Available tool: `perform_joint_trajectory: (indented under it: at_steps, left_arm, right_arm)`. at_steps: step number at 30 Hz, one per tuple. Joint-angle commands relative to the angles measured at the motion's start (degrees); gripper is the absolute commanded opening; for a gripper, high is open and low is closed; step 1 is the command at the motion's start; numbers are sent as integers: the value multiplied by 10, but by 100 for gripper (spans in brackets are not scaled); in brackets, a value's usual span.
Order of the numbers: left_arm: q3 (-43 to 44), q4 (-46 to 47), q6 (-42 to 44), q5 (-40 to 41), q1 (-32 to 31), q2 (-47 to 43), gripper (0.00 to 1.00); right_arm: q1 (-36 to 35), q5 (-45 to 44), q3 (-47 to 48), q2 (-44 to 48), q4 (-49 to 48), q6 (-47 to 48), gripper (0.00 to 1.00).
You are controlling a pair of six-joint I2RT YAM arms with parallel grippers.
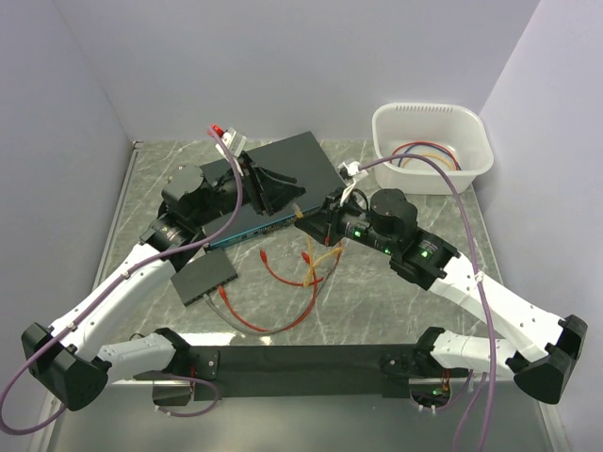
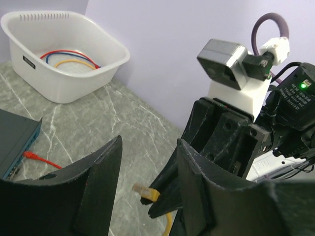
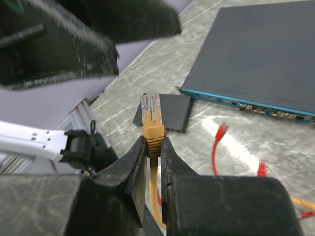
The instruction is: Insert the plug into the switch port
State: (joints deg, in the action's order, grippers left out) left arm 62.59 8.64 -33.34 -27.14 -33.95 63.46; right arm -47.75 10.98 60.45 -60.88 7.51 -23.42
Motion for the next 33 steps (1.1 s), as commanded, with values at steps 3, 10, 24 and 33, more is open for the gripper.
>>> perform_joint_trajectory:
  at_steps: [3,10,24,33]
  left_arm:
    - [-4,-6,-12,-5,0,-10,51]
    - [-33,15,-29,-14,0,-7,50]
    - [-49,51,-48,-63,-1,0,0]
    - [-83,120,-62,-117,-1,-18,0]
  right_arm:
    - [-2,-32,35,16,-21,4,0]
    - [-2,-17,46,13,-35,-3,0]
    - [-2,-32,32,15,-64,-15,0]
    - [-1,-23,4,31,-133,-34,2]
